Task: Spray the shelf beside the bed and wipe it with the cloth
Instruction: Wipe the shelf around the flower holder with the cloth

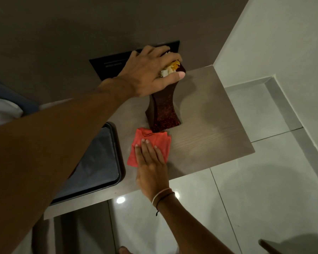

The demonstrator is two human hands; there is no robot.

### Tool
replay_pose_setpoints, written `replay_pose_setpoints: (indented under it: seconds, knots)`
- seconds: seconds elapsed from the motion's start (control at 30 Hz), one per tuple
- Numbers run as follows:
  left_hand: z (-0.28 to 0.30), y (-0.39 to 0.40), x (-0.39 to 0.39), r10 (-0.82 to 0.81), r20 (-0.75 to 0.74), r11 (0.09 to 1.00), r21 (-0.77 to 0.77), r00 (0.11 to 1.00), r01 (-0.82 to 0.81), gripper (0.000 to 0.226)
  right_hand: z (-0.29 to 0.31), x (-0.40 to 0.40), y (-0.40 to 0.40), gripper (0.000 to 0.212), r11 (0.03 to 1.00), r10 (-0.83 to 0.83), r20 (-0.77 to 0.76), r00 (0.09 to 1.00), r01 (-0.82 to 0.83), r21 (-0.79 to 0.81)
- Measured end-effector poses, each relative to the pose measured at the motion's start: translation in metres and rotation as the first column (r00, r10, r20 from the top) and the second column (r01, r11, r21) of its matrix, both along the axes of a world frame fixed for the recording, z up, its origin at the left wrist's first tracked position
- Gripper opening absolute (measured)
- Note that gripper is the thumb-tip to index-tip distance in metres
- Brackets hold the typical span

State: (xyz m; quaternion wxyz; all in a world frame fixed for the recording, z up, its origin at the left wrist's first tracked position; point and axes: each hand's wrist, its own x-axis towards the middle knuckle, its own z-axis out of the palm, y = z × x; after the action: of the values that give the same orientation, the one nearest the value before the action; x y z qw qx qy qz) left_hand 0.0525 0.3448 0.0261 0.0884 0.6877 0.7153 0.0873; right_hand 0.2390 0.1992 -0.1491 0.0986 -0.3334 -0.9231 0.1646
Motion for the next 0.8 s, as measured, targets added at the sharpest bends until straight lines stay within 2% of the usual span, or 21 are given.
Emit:
replay_pose_setpoints:
  seconds: [0.13,0.23,0.37,0.43,0.47,0.5,0.57,0.63,0.73,0.77,0.8]
  knots:
    - [-0.002,-0.003,0.004,-0.007,-0.019,1.0,0.021,1.0,0.007,0.062,0.004,-0.023,0.02,0.076,0.992,0.085,0.096,0.992,-0.076,-0.097]
    - [-0.002,-0.006,0.006,-0.016,-0.028,1.0,0.017,0.999,0.017,0.067,0.009,-0.027,0.034,0.064,0.971,0.181,0.124,0.976,-0.157,-0.181]
    - [0.001,-0.011,0.013,-0.026,-0.042,1.0,-0.005,0.999,0.025,0.069,0.024,-0.001,0.048,0.045,0.924,0.264,-0.065,0.962,-0.271,-0.268]
    - [0.0,-0.016,0.016,-0.037,-0.069,0.999,0.002,0.997,0.037,0.069,0.028,0.019,0.046,0.045,0.884,0.203,-0.164,0.965,-0.253,-0.392]
    - [-0.001,-0.019,0.019,-0.048,-0.093,0.999,0.007,0.994,0.049,0.07,0.03,0.028,0.043,0.045,0.832,0.104,-0.222,0.97,-0.207,-0.515]
    - [-0.004,-0.022,0.024,-0.061,-0.126,0.998,0.011,0.99,0.063,0.071,0.035,0.036,0.039,0.043,0.734,-0.061,-0.281,0.958,-0.148,-0.663]
    - [-0.008,-0.028,0.034,-0.075,-0.191,0.997,0.02,0.979,0.081,0.075,0.048,0.048,0.031,0.047,0.481,-0.443,-0.322,0.837,-0.081,-0.873]
    - [-0.01,-0.031,0.039,-0.069,-0.203,0.997,0.014,0.977,0.073,0.078,0.054,0.056,0.03,0.052,0.275,-0.679,-0.225,0.699,-0.042,-0.96]
    - [-0.008,-0.035,0.04,-0.065,-0.196,0.998,0.009,0.978,0.069,0.08,0.063,0.064,0.033,0.036,0.015,-0.819,-0.045,0.572,-0.058,-0.998]
    - [-0.007,-0.037,0.043,-0.052,-0.175,0.998,0.026,0.983,0.057,0.082,0.067,0.066,0.034,0.031,-0.093,-0.833,0.015,0.552,-0.113,-0.989]
    - [-0.005,-0.043,0.046,-0.015,-0.13,0.997,0.067,0.991,0.024,0.083,0.072,0.067,0.035,0.038,-0.17,-0.819,0.058,0.571,-0.145,-0.975]
